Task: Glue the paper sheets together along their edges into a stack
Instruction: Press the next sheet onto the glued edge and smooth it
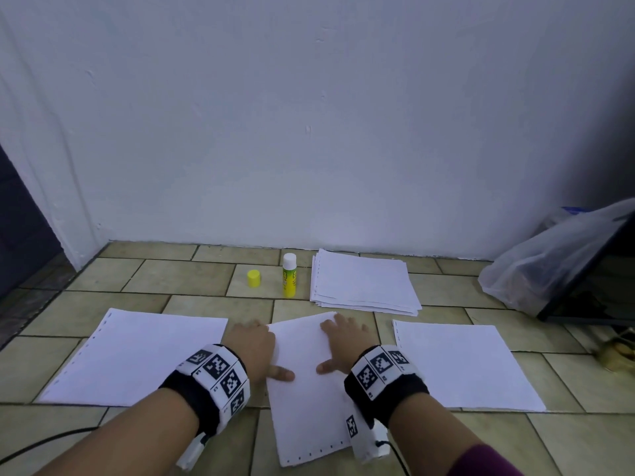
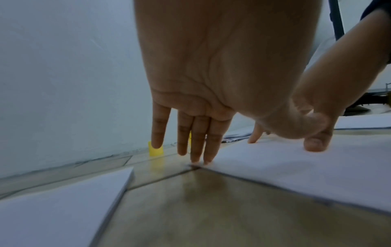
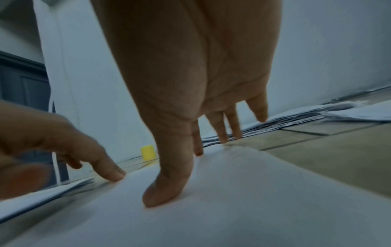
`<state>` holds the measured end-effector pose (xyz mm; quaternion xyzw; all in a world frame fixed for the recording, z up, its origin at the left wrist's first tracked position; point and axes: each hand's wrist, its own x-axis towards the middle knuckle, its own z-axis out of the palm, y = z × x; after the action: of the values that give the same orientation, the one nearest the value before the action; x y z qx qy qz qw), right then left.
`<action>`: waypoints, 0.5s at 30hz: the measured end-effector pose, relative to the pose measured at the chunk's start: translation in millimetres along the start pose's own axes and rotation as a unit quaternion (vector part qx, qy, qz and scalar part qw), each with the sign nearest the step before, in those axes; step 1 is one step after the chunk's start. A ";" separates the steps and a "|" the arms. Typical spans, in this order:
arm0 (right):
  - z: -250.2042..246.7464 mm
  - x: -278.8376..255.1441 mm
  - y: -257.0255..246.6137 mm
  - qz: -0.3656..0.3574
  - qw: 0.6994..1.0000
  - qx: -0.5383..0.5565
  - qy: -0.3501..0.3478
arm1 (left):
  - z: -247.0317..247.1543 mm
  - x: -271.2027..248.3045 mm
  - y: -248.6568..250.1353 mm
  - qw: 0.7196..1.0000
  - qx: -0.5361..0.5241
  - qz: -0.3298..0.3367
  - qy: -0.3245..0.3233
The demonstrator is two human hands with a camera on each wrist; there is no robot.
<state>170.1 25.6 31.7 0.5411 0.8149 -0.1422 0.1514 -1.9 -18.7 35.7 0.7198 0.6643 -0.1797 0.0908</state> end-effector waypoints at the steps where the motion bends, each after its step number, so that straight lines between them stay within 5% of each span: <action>1: -1.0 -1.4 -3.3 0.008 1.000 -0.019 0.001 | -3.5 0.1 0.8 1.000 0.013 -0.008 0.004; 6: 1.4 -1.4 -26.5 -0.008 0.996 -0.086 0.003 | -4.3 -4.0 5.3 0.999 -0.020 0.019 0.035; 9: 5.7 -0.7 -38.9 -0.027 0.999 -0.041 0.004 | -1.2 -9.9 3.4 0.996 -0.070 0.056 0.017; 15: 16.3 5.3 -59.0 -0.047 0.998 0.027 -0.016 | 0.8 -10.7 0.6 0.999 -0.020 0.029 0.025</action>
<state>115.1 1.6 18.7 0.5039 0.8326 -0.1802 0.1430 -2.0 -28.9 39.0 0.7412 0.6485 -0.1456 0.0942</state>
